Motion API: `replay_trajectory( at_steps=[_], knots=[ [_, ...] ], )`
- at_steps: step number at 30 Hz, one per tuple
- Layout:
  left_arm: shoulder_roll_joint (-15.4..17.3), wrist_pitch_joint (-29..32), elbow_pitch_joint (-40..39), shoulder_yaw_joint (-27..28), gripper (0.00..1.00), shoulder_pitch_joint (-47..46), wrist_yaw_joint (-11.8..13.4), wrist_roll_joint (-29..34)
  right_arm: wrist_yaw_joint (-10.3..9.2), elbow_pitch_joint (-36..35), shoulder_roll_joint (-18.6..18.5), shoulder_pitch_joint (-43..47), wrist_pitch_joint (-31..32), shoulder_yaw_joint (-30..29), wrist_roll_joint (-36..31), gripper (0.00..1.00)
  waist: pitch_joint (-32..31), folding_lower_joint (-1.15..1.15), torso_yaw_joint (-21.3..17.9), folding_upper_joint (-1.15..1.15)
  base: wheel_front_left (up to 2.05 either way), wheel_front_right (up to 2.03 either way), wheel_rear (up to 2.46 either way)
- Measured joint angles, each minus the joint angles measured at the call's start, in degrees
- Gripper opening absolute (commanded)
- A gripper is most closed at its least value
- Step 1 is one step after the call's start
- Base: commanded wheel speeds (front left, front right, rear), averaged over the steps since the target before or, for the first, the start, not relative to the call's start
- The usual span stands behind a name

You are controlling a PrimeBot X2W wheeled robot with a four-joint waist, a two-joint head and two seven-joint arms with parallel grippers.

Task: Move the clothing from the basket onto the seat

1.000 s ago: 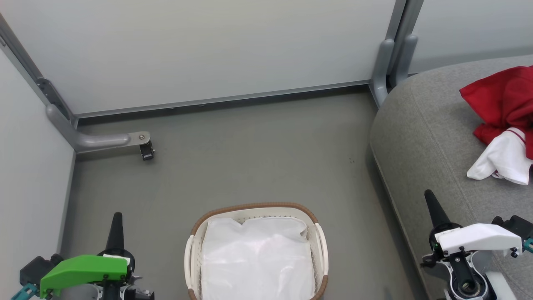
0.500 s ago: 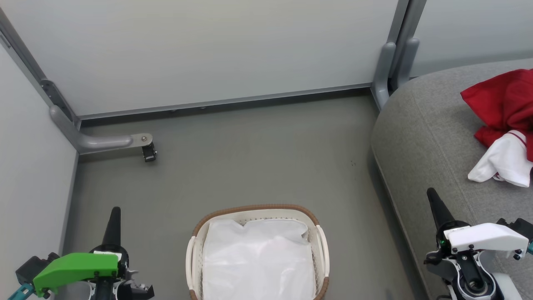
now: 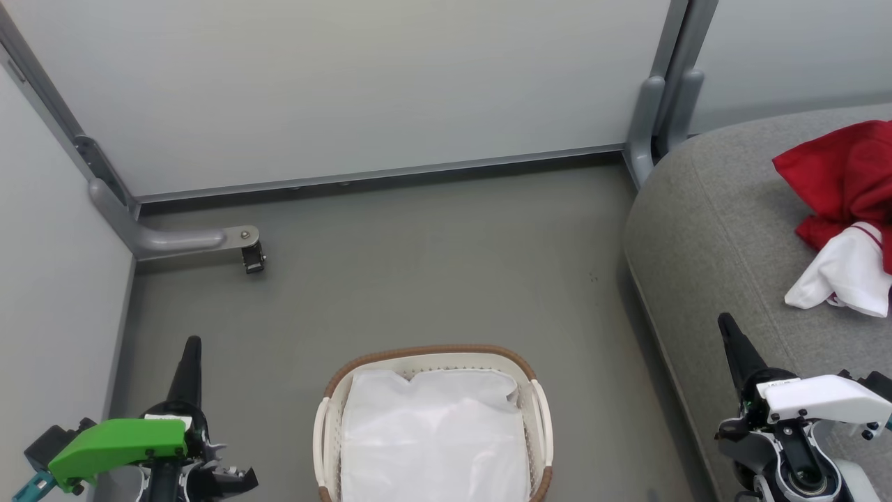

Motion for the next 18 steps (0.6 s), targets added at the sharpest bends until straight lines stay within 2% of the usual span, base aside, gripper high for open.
replay_trajectory(
  at_steps=[18],
  knots=[
    [0.1,1.8,-0.8,0.7,0.00,-0.5,-0.5,-7.0,0.00,-1.1,0.1,0.5,1.9,-1.2,6.9,0.00,-0.6,0.00,0.4,0.00,0.00,0.00,0.00]
  ],
)
